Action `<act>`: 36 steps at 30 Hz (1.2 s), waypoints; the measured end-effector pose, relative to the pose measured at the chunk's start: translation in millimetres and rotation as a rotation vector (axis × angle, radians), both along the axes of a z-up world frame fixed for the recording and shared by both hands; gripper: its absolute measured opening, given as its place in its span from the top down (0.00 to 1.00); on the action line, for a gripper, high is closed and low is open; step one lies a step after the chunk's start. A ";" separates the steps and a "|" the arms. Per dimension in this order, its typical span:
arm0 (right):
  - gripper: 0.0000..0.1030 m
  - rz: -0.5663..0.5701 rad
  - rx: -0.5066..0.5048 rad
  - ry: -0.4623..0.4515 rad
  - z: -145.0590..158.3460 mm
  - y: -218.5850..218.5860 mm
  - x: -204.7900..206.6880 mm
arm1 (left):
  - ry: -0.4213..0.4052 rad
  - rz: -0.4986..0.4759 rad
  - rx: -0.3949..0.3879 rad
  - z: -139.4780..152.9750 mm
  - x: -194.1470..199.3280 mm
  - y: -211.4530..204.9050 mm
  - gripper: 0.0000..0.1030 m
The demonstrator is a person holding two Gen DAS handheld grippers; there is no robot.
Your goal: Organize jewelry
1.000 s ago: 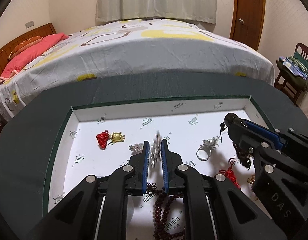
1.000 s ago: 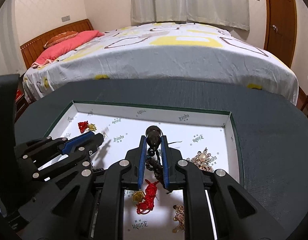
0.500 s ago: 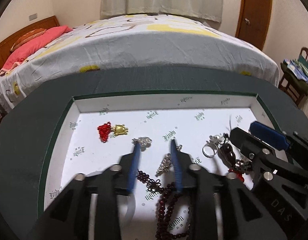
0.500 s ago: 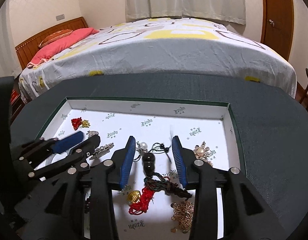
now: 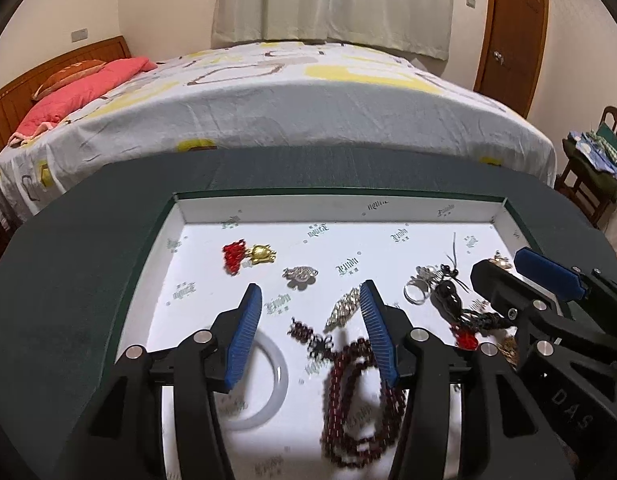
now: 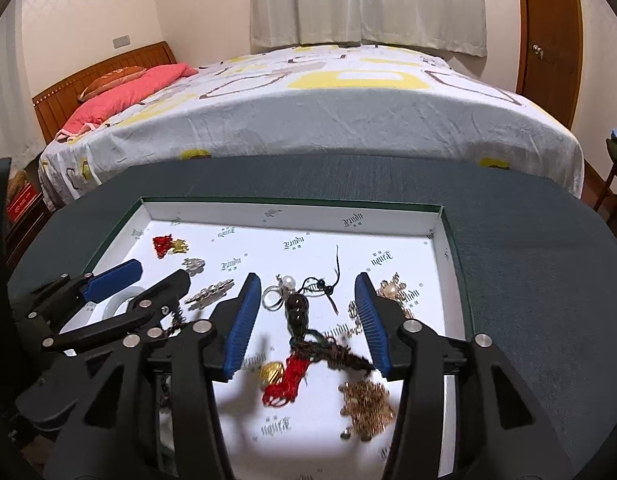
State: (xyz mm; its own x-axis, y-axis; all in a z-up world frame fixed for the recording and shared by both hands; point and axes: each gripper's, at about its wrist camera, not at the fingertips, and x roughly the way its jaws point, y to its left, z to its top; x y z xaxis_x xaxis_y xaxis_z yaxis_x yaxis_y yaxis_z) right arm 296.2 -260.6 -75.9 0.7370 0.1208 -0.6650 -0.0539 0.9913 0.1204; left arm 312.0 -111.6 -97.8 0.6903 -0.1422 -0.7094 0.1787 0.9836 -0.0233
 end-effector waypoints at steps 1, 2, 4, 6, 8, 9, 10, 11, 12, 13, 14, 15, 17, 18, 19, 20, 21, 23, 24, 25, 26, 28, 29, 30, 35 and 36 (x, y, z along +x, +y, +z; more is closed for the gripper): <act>0.50 -0.001 -0.001 -0.004 1.3 -0.2 -4.4 | -0.009 0.010 -0.002 2.8 -6.9 2.5 0.44; 0.47 -0.005 -0.002 -0.007 2.4 -0.5 -9.4 | -0.015 0.015 -0.003 4.0 -11.9 4.4 0.43; 0.44 -0.010 0.000 -0.011 4.3 -1.7 -20.5 | -0.025 0.023 -0.009 7.0 -24.1 8.8 0.38; 0.43 -0.009 -0.003 -0.013 5.8 -1.8 -33.4 | -0.033 0.026 -0.009 10.0 -37.3 12.4 0.37; 0.41 -0.004 -0.004 -0.012 7.8 -1.9 -48.4 | -0.039 0.030 0.002 13.1 -51.7 15.2 0.36; 0.41 -0.004 -0.002 -0.012 8.7 -1.5 -54.0 | -0.043 0.032 0.003 15.1 -58.2 17.0 0.36; 0.41 -0.003 0.000 -0.012 10.7 -1.6 -63.2 | -0.047 0.034 0.001 17.5 -65.2 19.1 0.36; 0.41 -0.001 0.001 -0.013 12.8 -1.7 -70.7 | -0.050 0.038 -0.003 21.0 -73.2 22.0 0.36; 0.41 0.001 0.000 -0.015 14.9 -1.3 -76.6 | -0.052 0.041 -0.007 23.9 -79.5 24.3 0.36; 0.41 0.004 -0.002 -0.021 18.1 -1.3 -84.8 | -0.056 0.046 -0.011 27.5 -86.6 26.8 0.36; 0.39 0.005 -0.004 -0.027 21.6 -1.5 -92.5 | -0.066 0.052 -0.018 32.5 -95.2 30.1 0.36; 0.39 0.005 -0.003 -0.038 26.3 -2.2 -101.1 | -0.078 0.058 -0.023 37.7 -103.5 33.0 0.35; 0.37 0.004 0.000 -0.061 35.8 -3.6 -115.9 | -0.102 0.070 -0.023 47.3 -119.2 36.6 0.32; 0.37 0.005 0.001 -0.078 42.2 -4.0 -124.4 | -0.118 0.075 -0.024 52.4 -127.3 39.3 0.31; 0.37 0.007 -0.002 -0.092 47.6 -4.2 -131.7 | -0.129 0.079 -0.024 56.0 -133.7 41.7 0.31; 0.36 0.010 -0.007 -0.111 54.7 -4.5 -141.7 | -0.145 0.082 -0.020 61.8 -142.7 43.9 0.31; 0.36 0.011 -0.014 -0.127 59.7 -4.5 -149.4 | -0.155 0.083 -0.014 65.8 -148.7 45.3 0.31; 0.34 0.013 -0.030 -0.151 67.9 -4.8 -162.7 | -0.176 0.092 0.000 74.0 -161.9 48.1 0.31; 0.34 0.014 -0.034 -0.163 71.9 -5.1 -169.2 | -0.185 0.097 0.001 77.2 -167.6 50.1 0.31; 0.34 0.015 -0.036 -0.173 75.4 -5.5 -175.4 | -0.190 0.101 0.000 80.1 -172.4 51.8 0.30; 0.34 0.016 -0.038 -0.181 78.4 -5.4 -180.6 | -0.195 0.103 -0.001 83.1 -178.8 53.7 0.30; 0.33 0.018 -0.039 -0.195 84.8 -6.9 -192.2 | -0.202 0.104 0.002 88.0 -188.1 55.5 0.27; 0.33 0.018 -0.039 -0.202 87.7 -7.6 -197.2 | -0.210 0.110 0.011 90.8 -194.2 56.3 0.27; 0.33 0.016 -0.037 -0.212 91.9 -8.3 -203.8 | -0.216 0.116 0.015 93.0 -198.5 57.2 0.27; 0.27 0.009 -0.031 -0.242 104.1 -10.4 -220.7 | -0.238 0.127 0.006 106.6 -221.7 64.4 0.25; 0.27 0.011 -0.032 -0.248 106.5 -10.5 -224.5 | -0.245 0.131 0.004 109.2 -225.4 65.9 0.24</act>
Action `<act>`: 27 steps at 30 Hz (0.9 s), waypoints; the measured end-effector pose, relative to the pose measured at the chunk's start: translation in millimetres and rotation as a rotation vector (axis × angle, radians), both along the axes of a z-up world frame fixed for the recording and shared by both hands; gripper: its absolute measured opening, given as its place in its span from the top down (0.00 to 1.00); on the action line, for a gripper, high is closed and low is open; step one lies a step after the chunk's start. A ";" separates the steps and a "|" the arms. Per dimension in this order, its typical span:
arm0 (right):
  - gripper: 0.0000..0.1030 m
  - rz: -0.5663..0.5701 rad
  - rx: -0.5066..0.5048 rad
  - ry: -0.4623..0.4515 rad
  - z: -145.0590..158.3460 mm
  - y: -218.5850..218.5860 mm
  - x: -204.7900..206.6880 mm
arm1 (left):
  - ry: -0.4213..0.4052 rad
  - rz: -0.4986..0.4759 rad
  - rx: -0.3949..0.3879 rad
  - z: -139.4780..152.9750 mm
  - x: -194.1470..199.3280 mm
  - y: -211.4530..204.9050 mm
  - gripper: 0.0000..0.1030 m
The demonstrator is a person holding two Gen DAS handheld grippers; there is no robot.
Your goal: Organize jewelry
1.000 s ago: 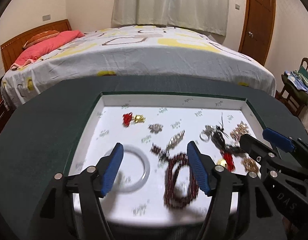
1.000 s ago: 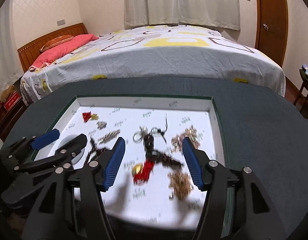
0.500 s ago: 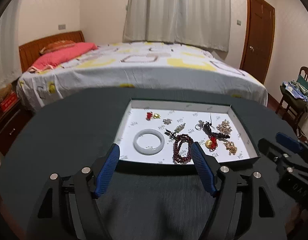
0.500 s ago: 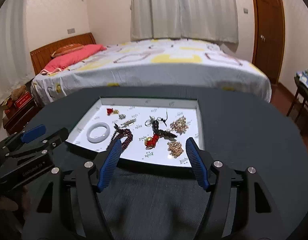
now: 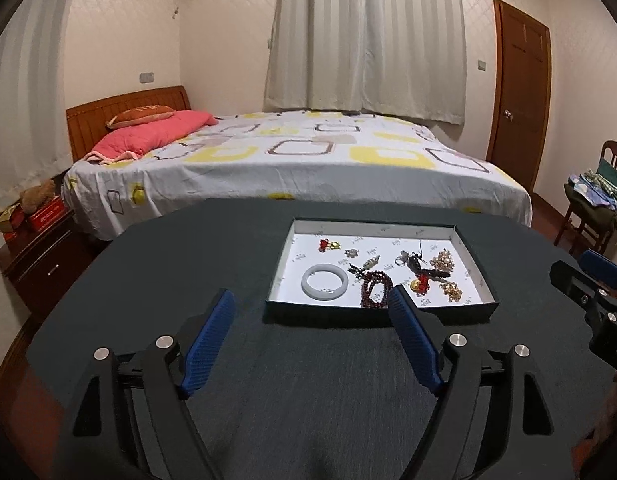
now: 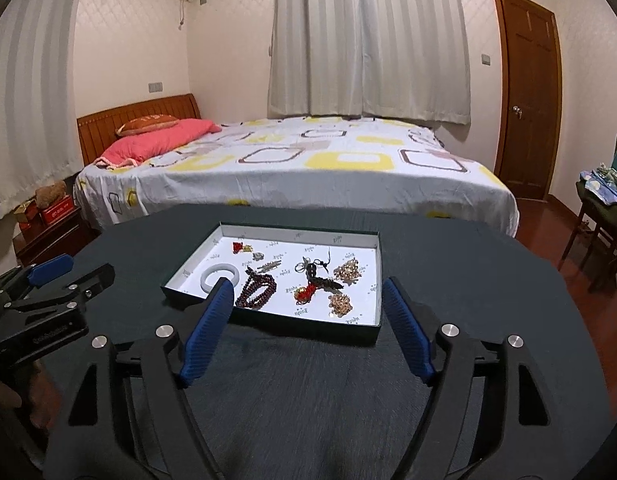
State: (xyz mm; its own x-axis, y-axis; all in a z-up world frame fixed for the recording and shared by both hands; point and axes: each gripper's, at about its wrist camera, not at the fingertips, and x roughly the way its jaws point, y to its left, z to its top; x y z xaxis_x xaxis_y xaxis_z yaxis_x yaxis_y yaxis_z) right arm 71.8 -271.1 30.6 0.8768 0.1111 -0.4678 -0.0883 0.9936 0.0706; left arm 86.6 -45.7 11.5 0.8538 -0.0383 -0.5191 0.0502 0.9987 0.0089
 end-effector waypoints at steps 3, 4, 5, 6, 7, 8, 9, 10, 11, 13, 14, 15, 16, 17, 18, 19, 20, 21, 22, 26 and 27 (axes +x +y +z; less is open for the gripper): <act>0.27 0.003 -0.002 -0.014 5.2 1.4 -9.6 | -0.020 0.006 -0.012 8.7 -11.7 5.1 0.23; 0.27 0.003 -0.002 -0.018 7.1 1.8 -12.3 | -0.024 0.007 -0.014 10.9 -15.1 6.8 0.23; 0.27 0.003 -0.003 -0.022 8.6 2.4 -14.0 | -0.030 0.008 -0.016 13.0 -18.5 8.1 0.23; 0.27 0.003 -0.005 -0.026 10.7 3.2 -17.0 | -0.033 0.010 -0.017 14.5 -20.9 9.3 0.23; 0.26 0.002 -0.005 -0.030 12.5 3.1 -19.1 | -0.036 0.013 -0.017 16.1 -22.9 10.0 0.23; 0.26 0.001 -0.004 -0.034 13.9 3.0 -20.1 | -0.040 0.015 -0.019 17.6 -24.9 10.8 0.23; 0.26 0.000 -0.001 -0.040 16.1 2.5 -23.3 | -0.043 0.016 -0.020 18.6 -26.5 11.7 0.23; 0.26 -0.002 -0.001 -0.044 17.6 2.5 -25.9 | -0.046 0.019 -0.021 20.4 -28.7 13.0 0.23; 0.26 -0.004 -0.001 -0.050 19.4 2.7 -28.3 | -0.048 0.020 -0.023 21.3 -30.2 14.0 0.23; 0.25 -0.008 0.000 -0.062 24.3 1.3 -34.1 | -0.054 0.023 -0.029 24.7 -34.2 16.3 0.23; 0.25 -0.010 -0.001 -0.069 26.6 0.5 -36.3 | -0.060 0.025 -0.031 27.4 -37.0 17.4 0.23; 0.25 -0.011 -0.002 -0.073 28.2 0.5 -38.7 | -0.069 0.028 -0.032 30.6 -39.0 18.8 0.23; 0.25 -0.011 -0.002 -0.076 29.9 0.3 -41.7 | -0.074 0.029 -0.032 32.4 -40.7 19.5 0.23; 0.25 -0.012 -0.002 -0.079 31.4 0.0 -43.5 | -0.086 0.031 -0.031 36.0 -44.2 20.3 0.23; 0.25 -0.013 -0.002 -0.085 33.0 -0.4 -45.9 | -0.096 0.035 -0.029 38.6 -46.5 21.1 0.23; 0.25 -0.014 -0.003 -0.091 34.4 -0.8 -48.2 | -0.102 0.037 -0.027 40.4 -47.6 21.2 0.23; 0.25 -0.015 -0.003 -0.096 35.9 -1.1 -50.5 | -0.109 0.038 -0.027 42.7 -49.7 21.9 0.23; 0.25 -0.015 -0.002 -0.100 36.4 -1.9 -52.0 | -0.114 0.040 -0.027 44.5 -51.5 22.5 0.23; 0.25 -0.016 -0.003 -0.105 37.4 -2.6 -53.9 | -0.119 0.041 -0.030 46.5 -53.1 23.4 0.23; 0.24 -0.021 -0.005 -0.123 41.4 -4.8 -62.5 | -0.130 0.038 -0.039 50.6 -57.3 23.1 0.23; 0.24 -0.023 -0.005 -0.126 42.2 -4.0 -63.5 | -0.133 0.036 -0.039 51.1 -57.9 22.5 0.22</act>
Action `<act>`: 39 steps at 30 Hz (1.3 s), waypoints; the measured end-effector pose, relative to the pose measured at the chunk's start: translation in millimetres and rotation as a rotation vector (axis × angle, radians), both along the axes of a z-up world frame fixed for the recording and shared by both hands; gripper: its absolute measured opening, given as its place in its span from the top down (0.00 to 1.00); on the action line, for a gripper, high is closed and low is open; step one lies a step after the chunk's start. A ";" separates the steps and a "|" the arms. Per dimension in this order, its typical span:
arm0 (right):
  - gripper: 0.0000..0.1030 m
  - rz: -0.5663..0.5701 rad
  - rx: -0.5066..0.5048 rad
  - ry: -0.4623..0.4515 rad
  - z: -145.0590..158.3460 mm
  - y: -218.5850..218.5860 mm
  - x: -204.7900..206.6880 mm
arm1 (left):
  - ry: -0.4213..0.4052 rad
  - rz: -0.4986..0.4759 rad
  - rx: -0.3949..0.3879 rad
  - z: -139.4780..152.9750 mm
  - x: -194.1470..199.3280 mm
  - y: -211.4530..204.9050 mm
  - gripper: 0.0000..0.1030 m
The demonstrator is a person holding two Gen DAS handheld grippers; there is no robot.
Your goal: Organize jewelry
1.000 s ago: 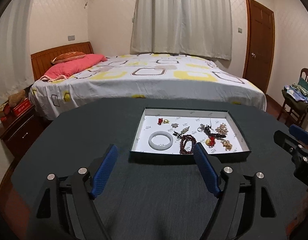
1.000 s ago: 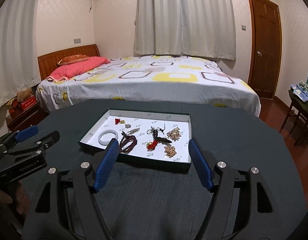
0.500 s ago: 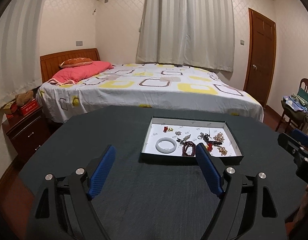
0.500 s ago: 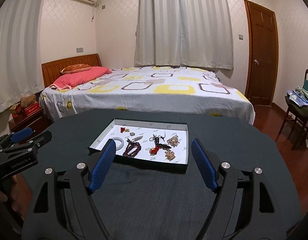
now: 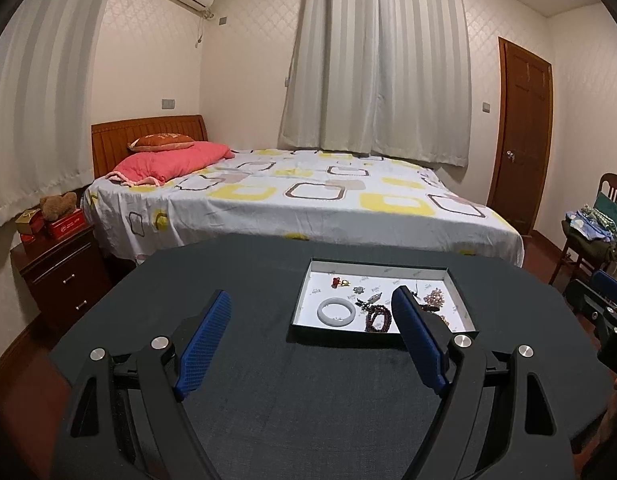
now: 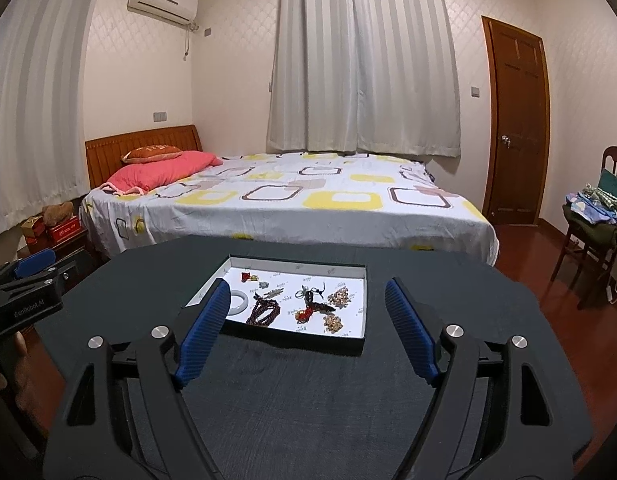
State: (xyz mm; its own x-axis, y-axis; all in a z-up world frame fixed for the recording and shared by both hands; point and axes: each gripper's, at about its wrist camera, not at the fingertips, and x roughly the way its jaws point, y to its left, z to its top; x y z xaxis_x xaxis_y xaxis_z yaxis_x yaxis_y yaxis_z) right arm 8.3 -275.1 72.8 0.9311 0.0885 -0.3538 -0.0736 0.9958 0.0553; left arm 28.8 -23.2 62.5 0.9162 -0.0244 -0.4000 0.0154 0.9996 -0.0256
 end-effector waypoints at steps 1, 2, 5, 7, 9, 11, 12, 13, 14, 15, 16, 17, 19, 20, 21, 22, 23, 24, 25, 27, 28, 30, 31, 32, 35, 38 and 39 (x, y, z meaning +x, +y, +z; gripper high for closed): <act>0.24 -0.002 0.000 -0.003 0.6 -0.5 -1.7 | -0.002 -0.002 0.002 0.4 -0.9 -0.8 0.22; 0.24 -0.002 0.001 -0.004 0.7 -0.9 -3.1 | -0.003 -0.007 0.004 0.9 -2.0 -1.4 0.22; 0.24 -0.006 0.003 -0.012 1.6 -1.6 -6.7 | -0.004 -0.012 0.006 1.4 -3.5 -2.8 0.22; 0.24 -0.007 0.004 -0.014 1.7 -2.3 -8.1 | -0.005 -0.012 0.006 1.5 -4.4 -3.2 0.22; 0.24 -0.007 0.005 -0.017 1.7 -3.1 -8.9 | -0.007 -0.011 0.007 1.8 -4.7 -3.6 0.22; 0.24 -0.009 0.006 -0.020 2.5 -2.9 -9.9 | -0.010 -0.012 0.006 2.5 -5.5 -4.2 0.22; 0.24 -0.009 0.007 -0.022 2.6 -3.4 -10.2 | -0.011 -0.012 0.006 2.7 -5.8 -4.6 0.22; 0.24 -0.010 0.007 -0.023 2.7 -3.7 -10.4 | -0.012 -0.012 0.006 3.1 -6.3 -5.1 0.22; 0.24 -0.010 0.007 -0.023 3.1 -3.4 -11.0 | -0.012 -0.012 0.006 3.3 -6.2 -5.3 0.22; 0.24 -0.010 0.007 -0.024 3.1 -3.6 -11.0 | -0.012 -0.012 0.005 3.3 -6.4 -5.2 0.22; 0.24 -0.010 0.007 -0.024 3.1 -3.8 -11.1 | -0.012 -0.012 0.005 3.3 -6.5 -5.2 0.22; 0.24 -0.010 0.007 -0.024 3.4 -3.7 -10.7 | -0.013 -0.012 0.004 3.4 -6.5 -5.3 0.22; 0.24 -0.011 0.006 -0.024 3.6 -3.6 -10.0 | -0.014 -0.011 0.005 3.6 -5.8 -4.5 0.22; 0.24 -0.010 0.007 -0.024 3.6 -3.7 -10.1 | -0.014 -0.011 0.004 3.5 -5.8 -4.3 0.22; 0.24 -0.010 0.007 -0.023 3.5 -3.9 -10.0 | -0.013 -0.012 0.003 3.5 -5.8 -4.2 0.22; 0.24 -0.009 0.007 -0.023 3.5 -3.8 -10.0 | -0.012 -0.013 0.002 3.5 -5.5 -4.5 0.22; 0.24 -0.009 0.006 -0.024 3.5 -3.8 -10.1 | -0.012 -0.013 0.004 3.4 -5.9 -4.3 0.22; 0.24 -0.009 0.006 -0.023 3.4 -4.2 -10.0 | -0.013 -0.013 0.004 3.4 -6.0 -4.2 0.22; 0.24 -0.009 0.007 -0.023 3.4 -3.9 -10.0 | -0.013 -0.013 0.005 3.6 -6.0 -4.5 0.22; 0.24 -0.010 0.007 -0.024 3.4 -4.0 -9.9 | -0.014 -0.012 0.004 3.3 -5.9 -4.2 0.22; 0.24 -0.010 0.007 -0.024 3.3 -4.3 -9.7 | -0.013 -0.011 0.004 3.2 -5.9 -4.2 0.22; 0.24 -0.010 0.007 -0.023 3.3 -3.9 -9.9 | -0.011 -0.011 0.001 3.0 -6.0 -4.4 0.22; 0.24 -0.009 0.007 -0.024 3.4 -3.9 -9.9 | -0.010 -0.011 0.000 3.0 -6.4 -4.7 0.22; 0.24 -0.010 0.006 -0.024 3.4 -4.0 -9.9 | -0.011 -0.011 0.002 3.1 -6.4 -4.7 0.22; 0.24 -0.009 0.007 -0.024 3.3 -4.0 -9.7 | -0.011 -0.011 0.002 3.0 -6.3 -4.6 0.22; 0.24 -0.009 0.006 -0.022 3.4 -4.6 -9.5 | -0.009 -0.010 0.001 2.8 -6.1 -4.4 0.22; 0.24 -0.008 0.006 -0.022 3.4 -4.9 -9.6 | -0.008 -0.008 0.000 2.7 -6.1 -4.4 0.22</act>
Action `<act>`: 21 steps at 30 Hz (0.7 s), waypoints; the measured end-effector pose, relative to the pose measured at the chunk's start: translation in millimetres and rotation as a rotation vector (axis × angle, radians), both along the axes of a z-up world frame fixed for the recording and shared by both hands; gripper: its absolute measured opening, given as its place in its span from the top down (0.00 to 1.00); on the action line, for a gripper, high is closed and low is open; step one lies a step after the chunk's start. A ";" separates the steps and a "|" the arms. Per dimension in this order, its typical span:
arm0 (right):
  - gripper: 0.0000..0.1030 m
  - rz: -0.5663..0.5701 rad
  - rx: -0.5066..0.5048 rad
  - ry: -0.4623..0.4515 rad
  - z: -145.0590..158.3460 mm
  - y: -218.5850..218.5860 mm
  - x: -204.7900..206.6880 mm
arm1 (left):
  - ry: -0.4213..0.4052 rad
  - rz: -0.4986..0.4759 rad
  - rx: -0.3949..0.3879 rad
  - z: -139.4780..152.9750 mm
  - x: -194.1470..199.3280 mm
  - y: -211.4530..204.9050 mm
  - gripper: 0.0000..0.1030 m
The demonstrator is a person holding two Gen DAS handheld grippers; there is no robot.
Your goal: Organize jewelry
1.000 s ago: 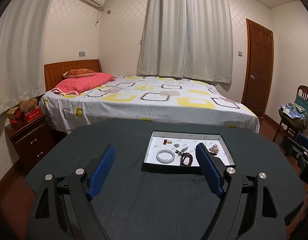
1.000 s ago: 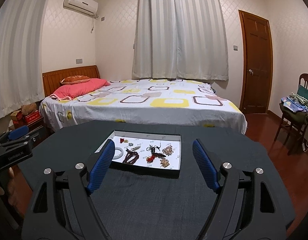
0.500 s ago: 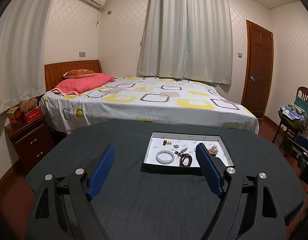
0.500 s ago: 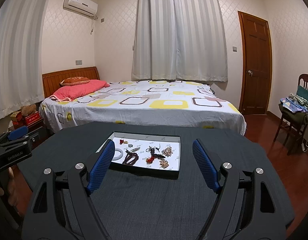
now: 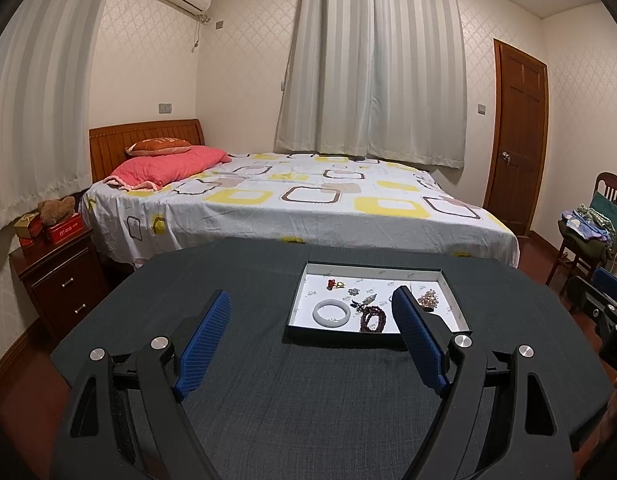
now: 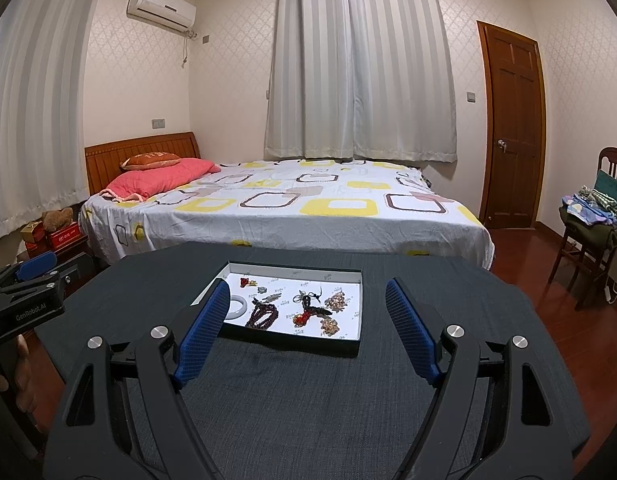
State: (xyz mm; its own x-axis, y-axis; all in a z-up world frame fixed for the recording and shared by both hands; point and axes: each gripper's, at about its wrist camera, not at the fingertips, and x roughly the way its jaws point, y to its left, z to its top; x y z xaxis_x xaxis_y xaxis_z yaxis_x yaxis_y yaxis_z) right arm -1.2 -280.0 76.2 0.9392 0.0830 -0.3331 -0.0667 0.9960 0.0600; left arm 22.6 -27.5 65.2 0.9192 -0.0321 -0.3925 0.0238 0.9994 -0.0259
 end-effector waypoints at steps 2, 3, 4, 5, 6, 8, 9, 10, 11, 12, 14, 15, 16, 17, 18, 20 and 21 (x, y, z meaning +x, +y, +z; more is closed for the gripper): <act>0.24 0.000 0.001 -0.002 0.0 -0.1 -0.1 | -0.001 0.002 -0.005 0.4 -0.4 1.3 0.22; 0.24 0.000 0.001 -0.002 0.1 0.3 0.1 | -0.003 0.004 -0.007 0.6 -0.8 1.9 0.22; 0.24 0.000 0.002 -0.001 -0.2 0.1 0.2 | -0.004 0.007 -0.008 0.5 -0.3 2.6 0.22; 0.24 0.000 0.002 -0.001 0.0 0.4 0.2 | -0.002 0.010 -0.007 0.6 0.0 2.9 0.22; 0.24 0.002 0.002 0.000 -0.2 0.6 -0.1 | 0.000 0.010 -0.007 0.4 0.2 3.0 0.22; 0.24 0.004 0.000 0.002 -1.2 2.2 -0.3 | 0.002 0.010 -0.007 0.5 0.5 3.3 0.22; 0.24 0.005 -0.001 0.003 -1.4 2.5 -0.3 | 0.001 0.011 -0.007 1.0 0.1 2.2 0.22; 0.24 0.006 -0.001 0.003 -1.5 2.7 -0.5 | 0.000 0.011 -0.007 1.0 0.2 2.2 0.22; 0.24 0.006 -0.001 0.002 -1.6 3.1 -1.0 | -0.002 0.013 -0.006 1.4 0.2 2.2 0.22; 0.24 0.005 -0.001 0.003 -1.6 3.3 -0.1 | -0.002 0.015 -0.005 1.3 0.5 2.4 0.22; 0.24 0.005 -0.001 0.004 -1.7 3.2 0.1 | -0.001 0.018 -0.005 1.5 0.9 2.9 0.22; 0.24 0.005 0.000 0.005 -1.9 3.4 -0.2 | 0.000 0.019 -0.006 1.4 1.3 3.3 0.22; 0.24 0.006 -0.001 0.004 -1.7 3.2 0.0 | 0.000 0.020 -0.007 1.3 1.4 3.7 0.22; 0.24 0.007 -0.001 0.004 -1.6 3.1 0.0 | -0.002 0.021 -0.009 1.5 1.4 4.2 0.22; 0.24 0.006 -0.002 0.003 -1.6 3.1 0.1 | -0.001 0.018 -0.009 1.4 1.4 4.2 0.22; 0.24 0.008 -0.002 0.005 -2.8 3.5 -0.5 | -0.002 0.020 -0.007 1.3 1.4 3.8 0.22; 0.24 0.008 -0.002 0.005 -2.8 3.5 -0.6 | -0.001 0.021 -0.004 1.2 1.6 3.9 0.22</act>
